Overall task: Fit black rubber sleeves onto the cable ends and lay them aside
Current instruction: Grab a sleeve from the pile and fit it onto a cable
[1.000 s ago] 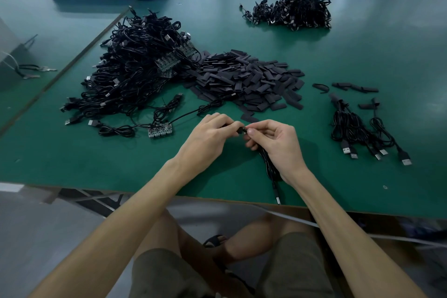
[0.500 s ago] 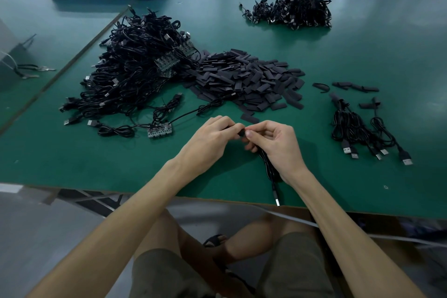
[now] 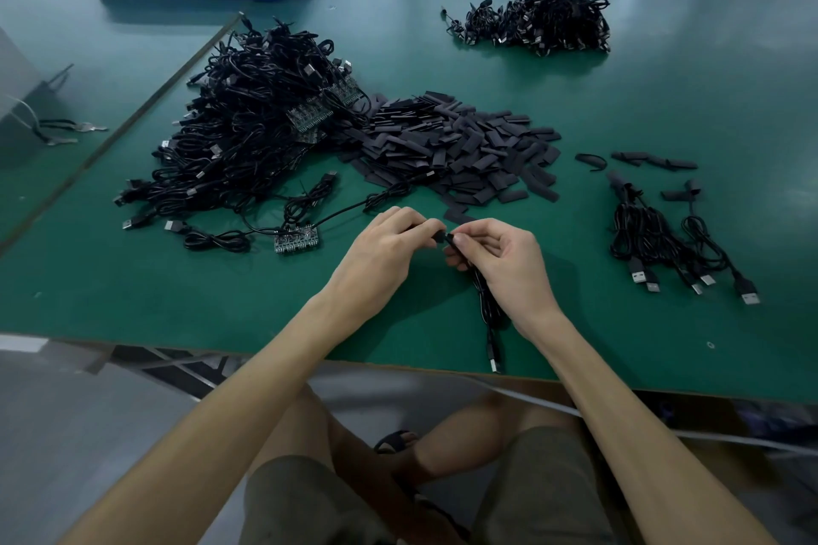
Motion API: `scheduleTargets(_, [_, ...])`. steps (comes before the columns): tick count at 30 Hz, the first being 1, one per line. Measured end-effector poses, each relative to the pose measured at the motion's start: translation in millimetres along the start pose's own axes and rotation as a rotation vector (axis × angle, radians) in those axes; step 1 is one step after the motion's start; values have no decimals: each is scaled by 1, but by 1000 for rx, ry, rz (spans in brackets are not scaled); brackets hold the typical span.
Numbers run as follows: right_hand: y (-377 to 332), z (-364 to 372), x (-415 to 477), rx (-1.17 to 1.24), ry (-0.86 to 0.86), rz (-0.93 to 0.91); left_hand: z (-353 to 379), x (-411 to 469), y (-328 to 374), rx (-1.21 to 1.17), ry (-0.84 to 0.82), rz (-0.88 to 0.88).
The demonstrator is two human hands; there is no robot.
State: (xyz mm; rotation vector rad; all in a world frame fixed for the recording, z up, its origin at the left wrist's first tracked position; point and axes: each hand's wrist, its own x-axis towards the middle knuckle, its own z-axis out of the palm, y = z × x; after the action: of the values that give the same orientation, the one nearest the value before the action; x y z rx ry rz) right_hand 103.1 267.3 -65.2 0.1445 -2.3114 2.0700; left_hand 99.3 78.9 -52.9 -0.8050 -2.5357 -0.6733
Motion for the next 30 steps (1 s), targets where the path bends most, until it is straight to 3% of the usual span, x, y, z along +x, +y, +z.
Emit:
scheduleTargets(8, [-3,-3,-2,34,-33,8,4,-1,-4,12,-43,102])
scheduleTargets(17, [-2,-1,-2,47,-21,8,6,0,-6,-44,-13,83])
scheduleTargets(21, [-2,0,0,12,-26,6,4,4,-10,-269,12,-69])
scheduleTargets(25, [-2,-2,0,34,-8,7,2,7,-24,-673,12,-365])
scheduleTargets(30, [-1,-2,-1,32,7,16,0,6,-31,-922,8,-453])
